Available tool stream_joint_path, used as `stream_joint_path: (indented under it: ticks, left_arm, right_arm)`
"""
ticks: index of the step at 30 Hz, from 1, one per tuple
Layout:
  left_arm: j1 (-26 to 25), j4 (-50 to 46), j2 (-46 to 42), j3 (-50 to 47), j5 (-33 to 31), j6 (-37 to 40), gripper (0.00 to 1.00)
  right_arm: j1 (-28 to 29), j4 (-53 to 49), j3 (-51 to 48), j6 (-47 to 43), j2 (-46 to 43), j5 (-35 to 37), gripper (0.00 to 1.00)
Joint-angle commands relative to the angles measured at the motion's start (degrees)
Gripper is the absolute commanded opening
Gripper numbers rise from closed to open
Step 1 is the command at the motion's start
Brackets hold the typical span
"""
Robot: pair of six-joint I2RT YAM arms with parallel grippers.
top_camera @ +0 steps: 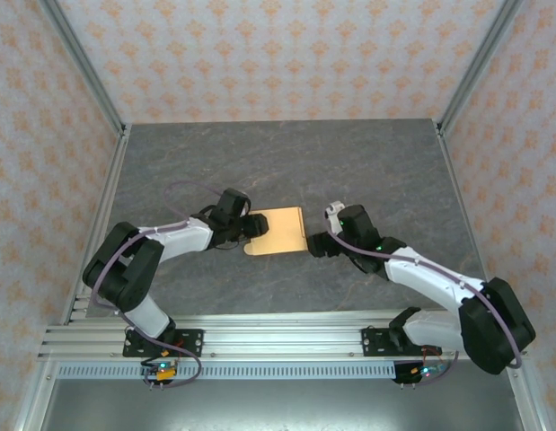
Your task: Fold the paper box
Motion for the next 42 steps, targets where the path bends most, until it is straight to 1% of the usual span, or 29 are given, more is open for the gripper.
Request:
stream_joint_path:
  ticks: [1, 3, 5, 8, 11, 13, 15, 16, 18, 20, 23, 25, 28, 32, 33, 37, 42]
  left_arm:
    - [1.57, -10.89, 3.84, 0.40, 4.83, -2.41, 0.54]
    - [1.61, -12.91, 4.42, 1.93, 5.66, -2.35, 0.54]
    - [1.84, -15.50, 5.16, 3.53, 6.49, -2.25, 0.54]
    - [2.74, -16.79, 6.02, 4.59, 7.99, -2.06, 0.54]
    - [3.59, -16.21, 6.65, 4.45, 9.59, -2.57, 0.53]
    - [4.34, -15.92, 7.55, 4.56, 11.83, -2.81, 0.52]
    - [5.19, -14.10, 8.32, 3.73, 14.45, -3.41, 0.52]
    - [5.57, -13.14, 8.61, 3.24, 15.30, -3.55, 0.51]
    - [6.34, -12.81, 9.21, 2.79, 15.38, -3.56, 0.50]
    - [6.84, -12.07, 9.79, 2.40, 15.72, -3.64, 0.49]
    - [6.99, -10.85, 10.13, 2.32, 16.86, -3.82, 0.49]
    - [6.99, -10.93, 9.99, 2.55, 16.73, -3.42, 0.49]
    - [7.06, -11.59, 9.49, 2.89, 15.98, -2.61, 0.49]
    - [7.04, -11.91, 8.83, 2.74, 15.63, -2.07, 0.49]
    - [6.99, -11.96, 8.65, 2.64, 15.54, -2.00, 0.49]
    - [7.03, -11.66, 8.47, 2.38, 15.58, -1.98, 0.49]
    - [7.03, -11.11, 8.46, 1.84, 15.62, -2.15, 0.49]
  right_arm:
    - [0.15, 3.97, 0.28, -2.40, 0.08, -3.63, 0.72]
    - [0.19, 5.33, 0.61, -0.39, 2.66, -5.35, 0.68]
    - [0.17, 7.43, 0.66, 0.77, 4.68, -5.07, 0.67]
    - [-0.33, 10.24, 2.13, 1.93, 7.95, -4.45, 0.69]
    - [-2.51, 9.13, 6.18, 6.25, 12.90, -4.77, 0.69]
    - [-4.69, 9.53, 8.38, 11.23, 15.41, -8.40, 0.69]
    - [-7.28, 10.49, 10.43, 17.77, 17.41, -14.41, 0.67]
    - [-8.37, 10.12, 11.54, 20.62, 18.34, -16.31, 0.65]
    - [-10.02, 4.78, 15.57, 25.02, 20.27, -17.21, 0.57]
    - [-9.83, -2.32, 19.98, 23.74, 21.90, -15.85, 0.53]
    - [-8.22, -6.67, 22.40, 21.01, 23.57, -10.60, 0.45]
    - [-7.51, -10.27, 25.19, 19.60, 25.56, -8.47, 0.41]
    - [-7.65, -12.52, 27.65, 21.30, 27.92, -5.79, 0.34]
    - [-8.22, -15.34, 31.62, 20.72, 31.64, -6.13, 0.25]
    - [-8.28, -15.98, 32.82, 20.30, 32.72, -7.11, 0.20]
    - [-8.27, -16.85, 35.68, 19.86, 35.60, -9.51, 0.19]
    - [-8.22, -17.72, 37.35, 18.79, 37.57, -10.26, 0.18]
